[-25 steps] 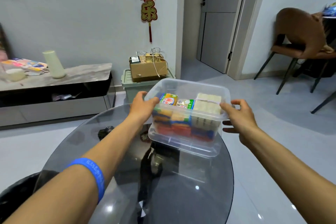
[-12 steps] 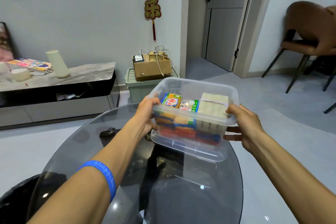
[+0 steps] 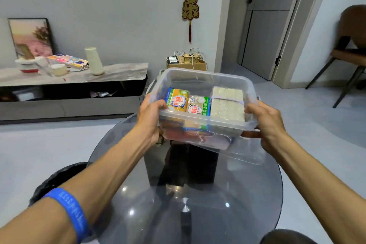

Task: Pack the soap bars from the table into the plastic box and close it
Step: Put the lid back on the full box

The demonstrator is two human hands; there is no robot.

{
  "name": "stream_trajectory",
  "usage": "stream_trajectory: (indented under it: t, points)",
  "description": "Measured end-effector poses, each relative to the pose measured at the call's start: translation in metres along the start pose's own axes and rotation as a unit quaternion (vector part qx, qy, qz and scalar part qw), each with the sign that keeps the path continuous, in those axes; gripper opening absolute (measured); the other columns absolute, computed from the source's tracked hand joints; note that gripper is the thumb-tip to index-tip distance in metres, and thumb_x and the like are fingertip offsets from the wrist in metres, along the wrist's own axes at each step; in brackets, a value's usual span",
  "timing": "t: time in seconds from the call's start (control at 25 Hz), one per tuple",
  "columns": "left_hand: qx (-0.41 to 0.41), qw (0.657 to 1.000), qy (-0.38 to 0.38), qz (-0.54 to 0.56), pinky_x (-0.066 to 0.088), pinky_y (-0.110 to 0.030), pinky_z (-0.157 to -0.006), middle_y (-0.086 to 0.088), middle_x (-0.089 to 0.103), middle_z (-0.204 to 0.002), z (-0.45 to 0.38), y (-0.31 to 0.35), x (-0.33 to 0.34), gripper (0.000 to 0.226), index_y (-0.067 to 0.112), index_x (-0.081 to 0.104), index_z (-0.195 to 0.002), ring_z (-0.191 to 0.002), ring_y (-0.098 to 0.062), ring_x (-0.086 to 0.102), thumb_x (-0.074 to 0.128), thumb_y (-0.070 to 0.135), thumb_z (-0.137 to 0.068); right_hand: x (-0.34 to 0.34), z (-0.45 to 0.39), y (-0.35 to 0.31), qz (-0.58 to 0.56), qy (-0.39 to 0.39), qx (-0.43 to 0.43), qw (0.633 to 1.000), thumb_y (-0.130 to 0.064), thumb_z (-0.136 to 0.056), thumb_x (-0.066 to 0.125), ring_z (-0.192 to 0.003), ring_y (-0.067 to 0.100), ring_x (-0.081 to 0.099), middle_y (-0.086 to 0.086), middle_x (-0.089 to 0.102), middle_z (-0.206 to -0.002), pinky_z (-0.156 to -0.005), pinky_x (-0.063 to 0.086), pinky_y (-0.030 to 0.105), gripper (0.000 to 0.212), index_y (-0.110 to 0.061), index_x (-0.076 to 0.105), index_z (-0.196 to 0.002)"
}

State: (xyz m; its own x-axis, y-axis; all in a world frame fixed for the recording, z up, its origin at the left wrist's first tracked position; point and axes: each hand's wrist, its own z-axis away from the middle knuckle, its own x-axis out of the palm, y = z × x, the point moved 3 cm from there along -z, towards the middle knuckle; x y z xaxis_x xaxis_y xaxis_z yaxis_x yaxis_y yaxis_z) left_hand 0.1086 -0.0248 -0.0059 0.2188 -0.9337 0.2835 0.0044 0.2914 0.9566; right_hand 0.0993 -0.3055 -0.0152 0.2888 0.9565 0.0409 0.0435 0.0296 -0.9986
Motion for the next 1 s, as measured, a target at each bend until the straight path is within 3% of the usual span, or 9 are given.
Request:
stream_trajectory:
  t: [0.12,0.24,0.36,0.52,0.64,0.76,0.84,0.92,1.0]
  points:
    - [-0.002,0.998,0.06,-0.012,0.046,-0.025,-0.034,-0.004,0.066,-0.084,0.024,0.024,-0.041,0.042,0.027,0.062,-0.1,-0.048,-0.011,0.063,0.045,0.001,-0.071,0.042,0.012,-0.004,-0.001,-0.042,0.033,0.999,-0.021,-0.059,0.062,-0.059,0.028,0.066,0.004,0.07,-0.072,-0.054,0.059,0.049,0.015,-0.018,0.07,-0.071]
    - [-0.04,0.992,0.117,-0.007,0.046,-0.035,-0.03,-0.007,0.061,-0.078,0.045,0.032,-0.075,0.029,0.022,0.058,-0.092,-0.035,-0.014,0.06,0.045,0.003,-0.074,0.075,0.026,0.0,0.02,-0.088,0.072,0.993,-0.019,-0.06,0.063,-0.047,0.027,0.066,0.01,0.066,-0.083,-0.051,0.057,0.043,0.011,-0.016,0.068,-0.069]
    - [-0.067,0.987,0.145,-0.023,0.046,-0.042,-0.033,-0.01,0.057,-0.081,0.058,0.029,-0.099,0.025,0.019,0.055,-0.093,-0.028,-0.015,0.056,0.047,0.006,-0.074,0.093,0.037,0.01,0.042,-0.112,0.095,0.988,-0.019,-0.062,0.064,-0.047,0.029,0.067,0.011,0.064,-0.086,-0.05,0.056,0.042,0.016,-0.013,0.068,-0.076]
    - [-0.07,0.985,0.159,-0.016,0.05,-0.042,-0.042,-0.01,0.06,-0.084,0.061,0.021,-0.113,0.029,0.021,0.058,-0.097,-0.056,-0.023,0.061,0.048,0.008,-0.073,0.1,0.04,0.015,0.062,-0.128,0.114,0.983,-0.022,-0.062,0.063,-0.053,0.027,0.069,0.011,0.068,-0.087,-0.052,0.058,0.042,0.022,-0.012,0.067,-0.081]
    - [-0.07,0.983,0.17,-0.014,0.049,-0.041,-0.035,-0.011,0.063,-0.088,0.059,0.008,-0.12,0.031,0.018,0.059,-0.099,-0.067,-0.024,0.061,0.049,0.007,-0.072,0.102,0.046,0.021,0.069,-0.135,0.121,0.981,-0.021,-0.064,0.062,-0.06,0.028,0.069,0.011,0.068,-0.091,-0.051,0.059,0.04,0.021,-0.012,0.067,-0.083]
    - [-0.066,0.983,0.172,0.0,0.047,-0.042,-0.029,-0.008,0.066,-0.09,0.058,-0.008,-0.127,0.037,0.021,0.061,-0.106,-0.07,-0.022,0.062,0.049,0.007,-0.074,0.105,0.046,0.026,0.09,-0.135,0.105,0.981,-0.021,-0.066,0.063,-0.077,0.032,0.069,0.012,0.068,-0.094,-0.057,0.062,0.047,0.026,-0.009,0.069,-0.088]
    - [-0.064,0.985,0.161,0.003,0.052,-0.048,-0.038,-0.007,0.067,-0.091,0.053,-0.013,-0.128,0.038,0.027,0.062,-0.105,-0.072,-0.022,0.063,0.048,0.008,-0.075,0.106,0.041,0.026,0.102,-0.13,0.099,0.981,-0.024,-0.071,0.065,-0.081,0.031,0.069,0.011,0.069,-0.095,-0.06,0.062,0.05,0.026,-0.011,0.07,-0.094]
    - [-0.064,0.988,0.14,0.01,0.055,-0.056,-0.057,-0.009,0.066,-0.095,0.047,-0.016,-0.125,0.036,0.031,0.061,-0.102,-0.074,-0.024,0.064,0.048,0.01,-0.075,0.106,0.036,0.025,0.092,-0.108,0.077,0.987,-0.029,-0.077,0.067,-0.079,0.027,0.069,0.008,0.07,-0.093,-0.058,0.062,0.048,0.016,-0.018,0.072,-0.088]
    - [-0.059,0.99,0.128,0.011,0.057,-0.051,-0.059,-0.011,0.065,-0.094,0.044,-0.018,-0.121,0.038,0.025,0.06,-0.111,-0.071,-0.022,0.065,0.047,0.013,-0.077,0.101,0.031,0.023,0.098,-0.047,0.026,0.994,-0.038,-0.086,0.061,-0.079,0.026,0.068,0.004,0.07,-0.089,-0.06,0.063,0.048,0.018,-0.025,0.071,-0.081]
